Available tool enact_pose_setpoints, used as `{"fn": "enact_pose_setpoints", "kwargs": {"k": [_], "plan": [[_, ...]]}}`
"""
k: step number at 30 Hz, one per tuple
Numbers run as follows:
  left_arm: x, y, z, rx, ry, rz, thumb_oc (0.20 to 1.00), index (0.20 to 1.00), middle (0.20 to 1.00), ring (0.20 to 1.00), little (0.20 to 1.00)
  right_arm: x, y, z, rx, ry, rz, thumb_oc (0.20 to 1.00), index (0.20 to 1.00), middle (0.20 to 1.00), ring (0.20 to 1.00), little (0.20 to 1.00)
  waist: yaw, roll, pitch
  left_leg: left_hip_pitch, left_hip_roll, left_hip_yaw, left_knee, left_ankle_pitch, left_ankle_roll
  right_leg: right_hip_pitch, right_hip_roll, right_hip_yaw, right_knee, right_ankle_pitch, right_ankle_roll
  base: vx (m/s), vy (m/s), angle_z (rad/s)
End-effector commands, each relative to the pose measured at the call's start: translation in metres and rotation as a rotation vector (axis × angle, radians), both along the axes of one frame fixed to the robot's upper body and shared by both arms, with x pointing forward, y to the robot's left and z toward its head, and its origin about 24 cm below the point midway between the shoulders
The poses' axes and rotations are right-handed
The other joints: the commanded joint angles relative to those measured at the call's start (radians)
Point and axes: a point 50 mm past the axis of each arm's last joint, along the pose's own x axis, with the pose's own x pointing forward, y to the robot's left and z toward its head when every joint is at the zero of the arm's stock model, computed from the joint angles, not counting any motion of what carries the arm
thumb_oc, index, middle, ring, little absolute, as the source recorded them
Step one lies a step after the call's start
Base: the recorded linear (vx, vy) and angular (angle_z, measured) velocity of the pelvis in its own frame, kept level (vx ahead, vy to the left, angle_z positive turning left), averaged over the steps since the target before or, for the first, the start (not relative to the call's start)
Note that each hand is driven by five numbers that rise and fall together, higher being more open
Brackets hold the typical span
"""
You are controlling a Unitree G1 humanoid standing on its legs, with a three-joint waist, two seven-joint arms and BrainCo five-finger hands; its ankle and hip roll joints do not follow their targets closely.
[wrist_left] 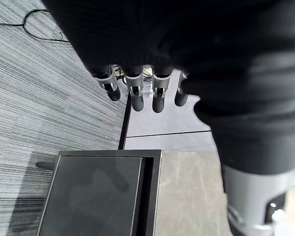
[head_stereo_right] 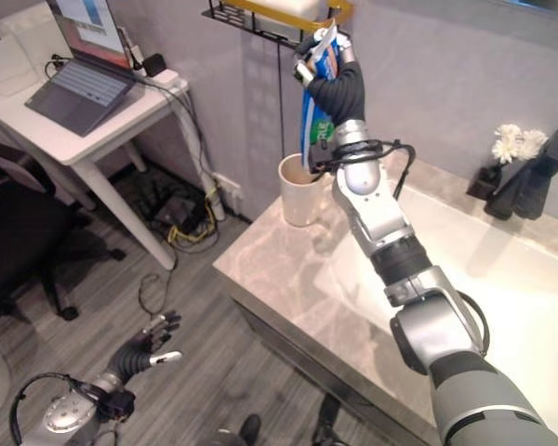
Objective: Put brush and paste in cup on sink, flatten towel.
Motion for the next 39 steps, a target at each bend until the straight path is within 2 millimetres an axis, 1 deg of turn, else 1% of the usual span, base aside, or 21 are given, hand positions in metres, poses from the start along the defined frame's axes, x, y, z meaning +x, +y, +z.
{"fn": "enact_pose_setpoints", "kwargs": {"k": [1,7,11,20,21,22,29,32,33,35,36,38,39], "plan": [[0.007,0.0,0.009,0.032,-0.066,-0.029,1.0,1.0,1.0,1.0,1.0,-0.013,0.004,0.038,0.031,-0.149,0.048,0.2,0.2,0.2,0.2,0.2,0.011,-0.034,-0.006,0.02,-0.038,0.09,-0.046,0.048,0.04,0.102,-0.072,0.023,-0.001,-0.015,0.11,0.0,0.0,0.0],[0.007,0.0,0.008,0.029,-0.062,-0.032,1.0,1.0,1.0,1.0,1.0,-0.008,0.009,0.029,0.051,-0.105,0.06,0.2,0.2,0.2,0.2,0.2,0.02,-0.037,-0.002,0.018,-0.038,0.091,-0.046,0.047,0.04,0.1,-0.072,0.019,-0.001,-0.013,0.11,0.0,0.0,0.0],[0.007,0.001,0.008,0.037,-0.064,-0.03,1.0,1.0,1.0,1.0,1.0,-0.005,0.012,0.029,0.054,-0.094,0.057,0.2,0.2,0.2,0.2,0.2,0.027,-0.04,0.003,0.015,-0.036,0.088,-0.046,0.048,0.04,0.095,-0.073,0.02,-0.001,-0.011,0.109,0.0,0.0,0.0],[0.008,0.002,0.006,0.035,-0.059,-0.02,1.0,1.0,1.0,1.0,1.0,-0.002,0.01,0.03,0.025,-0.098,0.007,0.2,0.2,0.2,0.2,0.2,0.044,-0.043,0.017,-0.008,-0.037,0.079,-0.046,0.059,0.038,0.081,-0.074,0.013,-0.001,-0.008,0.111,0.0,0.0,0.0],[0.008,0.002,0.006,0.038,-0.058,-0.021,1.0,1.0,1.0,1.0,1.0,-0.001,0.01,0.029,0.02,-0.097,0.003,0.501,0.501,0.501,0.501,0.501,0.044,-0.043,0.018,-0.01,-0.038,0.077,-0.046,0.059,0.038,0.08,-0.075,0.012,-0.001,-0.008,0.111,0.0,0.0,0.0],[0.008,0.002,0.005,0.042,-0.058,-0.022,1.0,1.0,1.0,1.0,1.0,0.0,0.008,0.029,0.011,-0.097,-0.014,1.0,1.0,1.0,1.0,1.0,0.045,-0.043,0.019,-0.011,-0.038,0.076,-0.046,0.059,0.038,0.081,-0.075,0.01,-0.001,-0.007,0.112,0.0,0.0,0.0],[0.009,0.002,0.003,0.047,-0.054,-0.02,1.0,1.0,1.0,1.0,1.0,-0.001,0.006,0.034,-0.018,-0.123,-0.042,1.0,1.0,1.0,1.0,1.0,0.041,-0.044,0.017,-0.004,-0.04,0.067,-0.046,0.056,0.042,0.093,-0.075,0.005,-0.001,-0.009,0.111,0.0,0.0,0.0],[0.011,0.001,0.003,0.048,-0.06,-0.022,1.0,1.0,1.0,1.0,1.0,-0.005,0.005,0.039,-0.029,-0.165,-0.066,1.0,1.0,1.0,1.0,1.0,0.037,-0.045,0.013,0.004,-0.042,0.064,-0.046,0.051,0.046,0.101,-0.077,0.002,-0.001,-0.008,0.111,0.0,0.0,0.0],[0.013,0.0,0.003,0.05,-0.062,-0.026,1.0,1.0,1.0,1.0,1.0,-0.01,0.004,0.044,-0.052,-0.208,-0.088,1.0,1.0,1.0,1.0,1.0,0.031,-0.045,0.009,0.012,-0.043,0.064,-0.046,0.048,0.05,0.108,-0.079,0.001,-0.001,-0.007,0.112,0.0,0.0,0.0],[0.014,0.0,0.003,0.051,-0.066,-0.027,1.0,1.0,1.0,1.0,1.0,-0.012,0.002,0.045,-0.058,-0.226,-0.105,1.0,1.0,1.0,1.0,1.0,0.029,-0.045,0.008,0.016,-0.044,0.064,-0.046,0.046,0.052,0.111,-0.081,0.001,-0.001,-0.006,0.112,0.0,0.0,0.0],[0.014,-0.001,0.003,0.05,-0.065,-0.028,1.0,1.0,1.0,1.0,1.0,-0.014,-0.001,0.046,-0.071,-0.243,-0.13,1.0,1.0,1.0,1.0,1.0,0.028,-0.046,0.008,0.021,-0.046,0.064,-0.046,0.044,0.055,0.115,-0.081,0.003,-0.001,-0.004,0.113,-0.01,0.051,0.01],[0.015,0.0,0.004,0.063,-0.071,-0.027,1.0,1.0,1.0,1.0,1.0,-0.023,-0.005,0.058,-0.177,-0.356,-0.23,1.0,1.0,1.0,1.0,1.0,0.019,-0.044,0.004,0.033,-0.054,0.071,-0.046,0.038,0.067,0.118,-0.082,0.017,-0.001,0.007,0.116,-0.01,0.095,0.01],[0.014,0.002,0.004,0.066,-0.074,-0.024,1.0,1.0,1.0,1.0,1.0,-0.029,-0.011,0.065,-0.24,-0.43,-0.309,1.0,1.0,1.0,1.0,1.0,0.009,-0.041,0.001,0.041,-0.06,0.076,-0.046,0.035,0.076,0.116,-0.084,0.03,0.001,0.015,0.119,-0.02,0.092,-0.04]]}}
